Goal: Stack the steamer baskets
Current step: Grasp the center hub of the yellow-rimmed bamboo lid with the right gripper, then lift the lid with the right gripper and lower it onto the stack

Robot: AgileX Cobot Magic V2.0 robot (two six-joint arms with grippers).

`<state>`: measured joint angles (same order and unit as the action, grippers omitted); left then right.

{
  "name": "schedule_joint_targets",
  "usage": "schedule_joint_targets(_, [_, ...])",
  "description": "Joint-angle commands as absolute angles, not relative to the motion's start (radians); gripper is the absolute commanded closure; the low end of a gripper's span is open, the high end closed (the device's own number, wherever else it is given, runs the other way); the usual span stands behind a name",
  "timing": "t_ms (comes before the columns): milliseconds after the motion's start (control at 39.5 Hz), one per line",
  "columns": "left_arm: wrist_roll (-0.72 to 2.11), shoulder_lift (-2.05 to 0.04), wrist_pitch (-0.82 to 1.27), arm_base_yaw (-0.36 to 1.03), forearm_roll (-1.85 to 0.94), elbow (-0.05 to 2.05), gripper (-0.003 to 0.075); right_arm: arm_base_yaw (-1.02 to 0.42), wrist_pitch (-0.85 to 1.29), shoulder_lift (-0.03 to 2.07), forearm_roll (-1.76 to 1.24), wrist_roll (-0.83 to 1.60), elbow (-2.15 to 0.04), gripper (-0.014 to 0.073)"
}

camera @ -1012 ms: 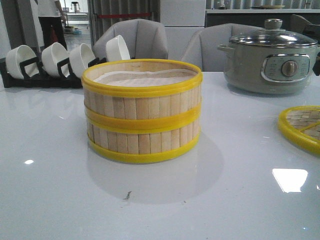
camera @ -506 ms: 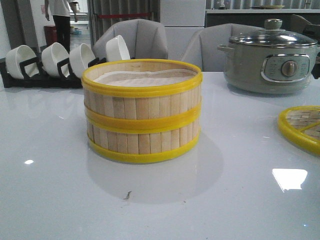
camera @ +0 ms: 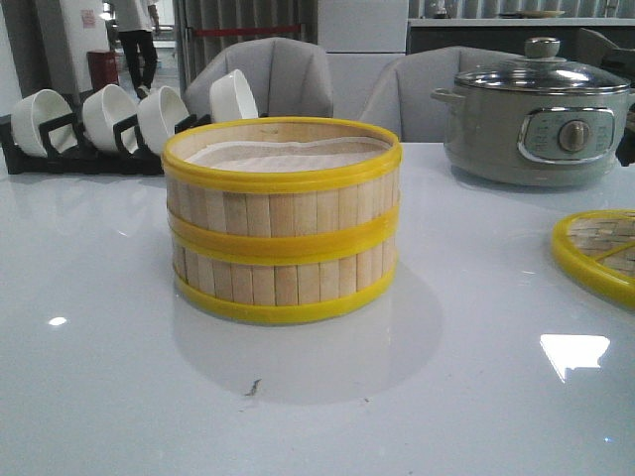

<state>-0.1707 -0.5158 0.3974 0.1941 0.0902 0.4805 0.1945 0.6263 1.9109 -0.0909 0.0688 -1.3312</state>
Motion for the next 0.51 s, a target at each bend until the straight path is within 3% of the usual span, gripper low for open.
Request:
schedule_joint_targets(0, [-0.178,-0.517,0.310,0.190,0.091,0.508,0.0631,0.204,0.588,1.864,-0.097,0.072,-1.362,0.0213])
schedule_joint_targets(101, [-0.178,-0.517,0.310,0.190,0.091,0.508,0.0631,0.204,0.588,1.864,-0.097,0.072,-1.362,0.0255])
schedule_joint_targets(304, [-0.178,-0.517,0.310,0.190,0.091,0.508,0.0631,0.204,0.590,1.864,-0.097,0.072,-1.362,0.0557])
schedule_joint_targets(481, [-0.178,-0.517,0.310,0.190,0.091,0.508,0.0631,0.180,0.592,1.838,-0.097,0.072,-1.363,0.0538])
